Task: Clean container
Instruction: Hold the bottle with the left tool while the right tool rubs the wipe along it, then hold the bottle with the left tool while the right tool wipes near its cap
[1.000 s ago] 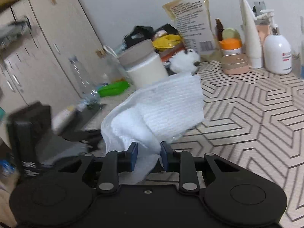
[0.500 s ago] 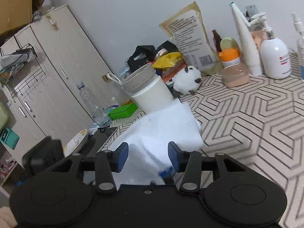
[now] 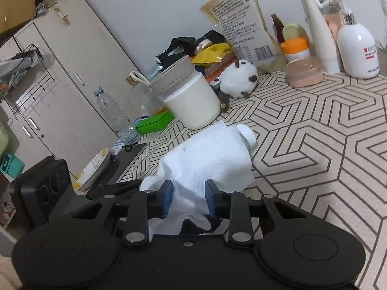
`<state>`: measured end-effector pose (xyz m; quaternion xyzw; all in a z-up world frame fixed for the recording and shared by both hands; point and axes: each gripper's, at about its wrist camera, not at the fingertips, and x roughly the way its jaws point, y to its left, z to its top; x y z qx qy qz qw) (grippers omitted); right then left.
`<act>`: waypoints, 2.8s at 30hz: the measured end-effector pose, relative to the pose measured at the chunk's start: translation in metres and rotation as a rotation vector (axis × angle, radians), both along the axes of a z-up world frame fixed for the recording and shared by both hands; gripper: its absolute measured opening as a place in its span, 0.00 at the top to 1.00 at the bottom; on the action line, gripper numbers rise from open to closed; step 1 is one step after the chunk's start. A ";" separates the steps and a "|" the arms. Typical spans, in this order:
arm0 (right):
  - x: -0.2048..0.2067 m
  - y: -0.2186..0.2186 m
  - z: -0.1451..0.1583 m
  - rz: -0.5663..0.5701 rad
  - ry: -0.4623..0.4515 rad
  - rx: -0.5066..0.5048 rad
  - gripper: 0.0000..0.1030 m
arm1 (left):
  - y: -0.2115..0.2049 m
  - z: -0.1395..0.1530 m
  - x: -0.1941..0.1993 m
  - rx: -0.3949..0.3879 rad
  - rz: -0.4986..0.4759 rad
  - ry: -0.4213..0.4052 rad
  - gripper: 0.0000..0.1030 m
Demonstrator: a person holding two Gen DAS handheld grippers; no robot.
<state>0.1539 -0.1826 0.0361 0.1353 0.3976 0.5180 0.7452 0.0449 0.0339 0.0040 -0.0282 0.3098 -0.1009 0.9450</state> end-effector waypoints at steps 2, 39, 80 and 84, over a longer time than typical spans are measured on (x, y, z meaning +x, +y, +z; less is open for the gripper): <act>0.001 0.000 -0.001 -0.002 0.009 0.005 0.67 | 0.000 0.000 0.000 -0.003 -0.003 0.010 0.26; -0.002 -0.004 -0.002 0.022 0.038 0.039 0.64 | -0.002 0.002 -0.007 -0.022 -0.030 -0.031 0.32; 0.007 0.004 -0.015 0.032 0.135 0.103 0.68 | 0.009 0.000 -0.008 -0.062 0.018 -0.014 0.32; 0.007 0.004 -0.017 0.036 0.149 0.114 0.68 | 0.007 -0.001 -0.005 -0.048 0.016 0.004 0.26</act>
